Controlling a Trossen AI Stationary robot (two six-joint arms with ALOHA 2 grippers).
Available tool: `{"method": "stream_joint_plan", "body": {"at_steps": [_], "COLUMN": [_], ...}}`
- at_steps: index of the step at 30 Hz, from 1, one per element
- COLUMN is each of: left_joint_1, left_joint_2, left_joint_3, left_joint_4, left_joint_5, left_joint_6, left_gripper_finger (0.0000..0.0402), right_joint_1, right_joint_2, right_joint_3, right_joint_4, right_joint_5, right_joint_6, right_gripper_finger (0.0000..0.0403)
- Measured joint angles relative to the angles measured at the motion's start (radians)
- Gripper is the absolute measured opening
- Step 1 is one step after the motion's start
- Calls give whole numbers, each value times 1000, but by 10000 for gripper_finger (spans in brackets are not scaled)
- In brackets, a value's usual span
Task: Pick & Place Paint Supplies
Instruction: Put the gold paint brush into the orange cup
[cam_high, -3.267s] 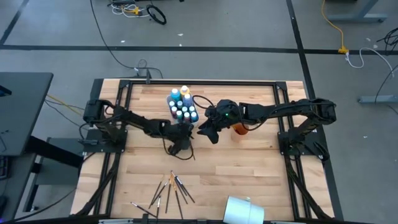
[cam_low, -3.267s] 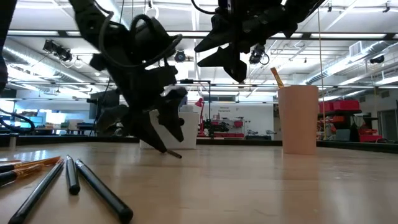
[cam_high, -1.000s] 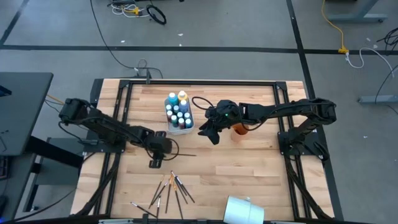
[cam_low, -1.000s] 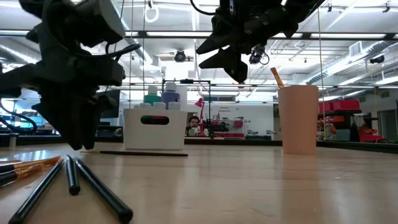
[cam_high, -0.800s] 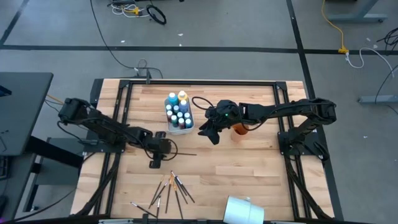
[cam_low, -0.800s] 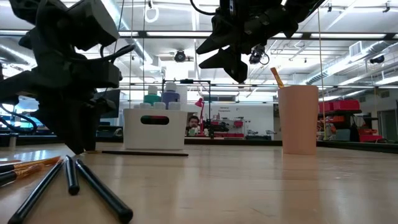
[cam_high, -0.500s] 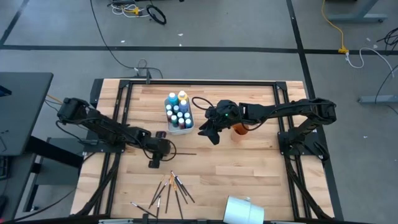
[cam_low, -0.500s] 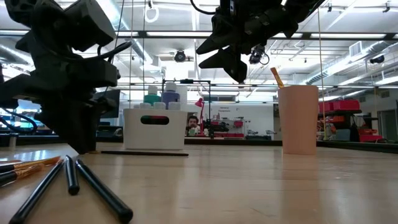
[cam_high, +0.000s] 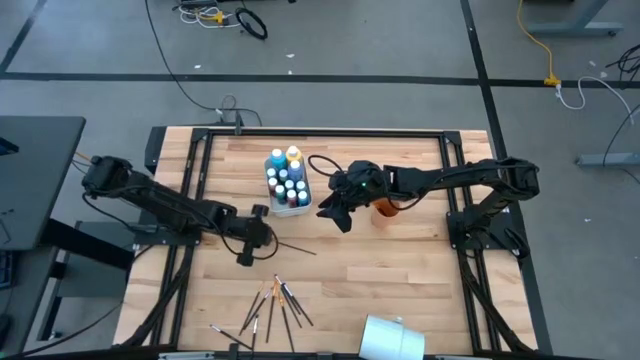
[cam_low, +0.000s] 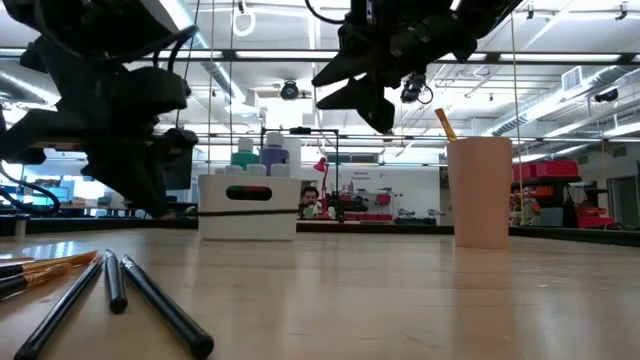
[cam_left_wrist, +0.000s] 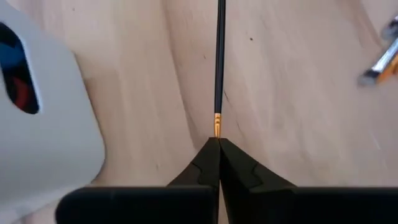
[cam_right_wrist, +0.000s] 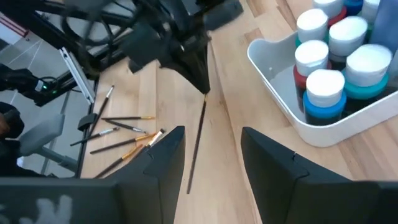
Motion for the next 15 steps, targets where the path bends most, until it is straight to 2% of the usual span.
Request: {"method": "stream_joint_plan", "body": {"at_steps": [6,9,12,15], "left_joint_1": [0,-8,-24,-45], "left_joint_2": [-39,-57,-70,-76], "left_joint_3": [1,2,3,3], "left_joint_4": [11,38,100,203], "left_joint_5": [-24,-106,-207,-304], "left_joint_6": [53,135,304,538], "left_gripper_finger": [3,2,2,1], "right_joint_1": [23,23,16,3], "right_joint_2": [75,106,112,111], "right_joint_3": [-1,-1,-1,-1], "right_joint_4": [70,94,100,105], "right_joint_5": [-9,-69,-122,-134], "right_joint_6": [42,82,126,153], "right_gripper_finger": [159,159,159,159]}}
